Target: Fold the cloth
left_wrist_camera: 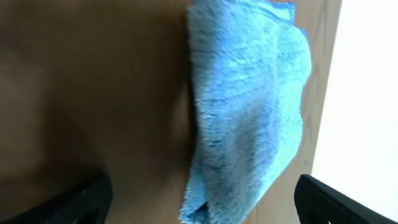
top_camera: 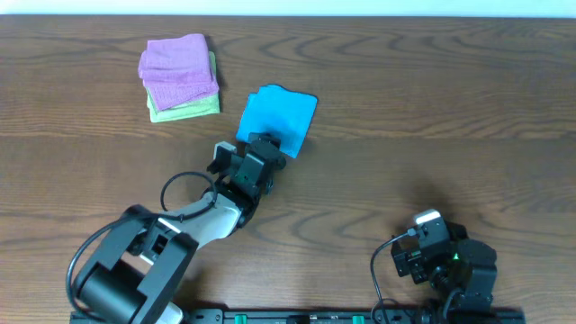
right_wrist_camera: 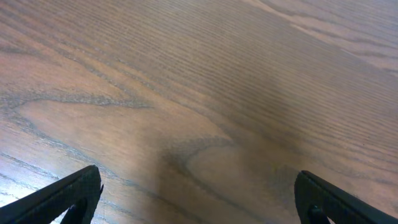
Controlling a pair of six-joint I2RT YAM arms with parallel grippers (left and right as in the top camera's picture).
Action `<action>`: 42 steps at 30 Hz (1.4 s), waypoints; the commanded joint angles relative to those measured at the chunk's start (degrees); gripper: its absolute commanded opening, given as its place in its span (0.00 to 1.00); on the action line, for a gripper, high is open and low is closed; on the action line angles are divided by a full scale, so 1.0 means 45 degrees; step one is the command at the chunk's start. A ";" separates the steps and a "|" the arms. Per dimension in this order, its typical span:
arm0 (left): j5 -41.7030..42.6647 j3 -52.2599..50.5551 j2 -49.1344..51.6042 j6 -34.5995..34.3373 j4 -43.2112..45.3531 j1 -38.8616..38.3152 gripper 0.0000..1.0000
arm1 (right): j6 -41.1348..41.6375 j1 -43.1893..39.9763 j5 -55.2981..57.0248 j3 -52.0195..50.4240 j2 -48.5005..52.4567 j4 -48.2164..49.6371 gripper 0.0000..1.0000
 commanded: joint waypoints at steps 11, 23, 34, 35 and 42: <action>0.0015 0.0350 0.3206 0.0520 0.3007 0.0170 0.95 | 0.0151 -0.0107 -0.0087 -0.0058 -0.0087 -0.0024 0.99; 0.0005 0.2059 0.4405 0.1030 0.2943 0.0588 0.78 | 0.0151 -0.0107 -0.0087 -0.0058 -0.0087 -0.0024 0.99; 0.0359 0.2059 0.4313 0.0520 0.3293 0.0733 0.06 | 0.0151 -0.0107 -0.0087 -0.0058 -0.0087 -0.0024 0.99; 0.0355 0.2059 0.4216 0.0418 0.3512 0.0763 0.06 | 0.0151 -0.0107 -0.0087 -0.0058 -0.0087 -0.0024 0.99; 0.0243 0.2059 0.2467 -0.0117 0.4668 0.1438 0.06 | 0.0151 -0.0107 -0.0087 -0.0058 -0.0087 -0.0024 0.99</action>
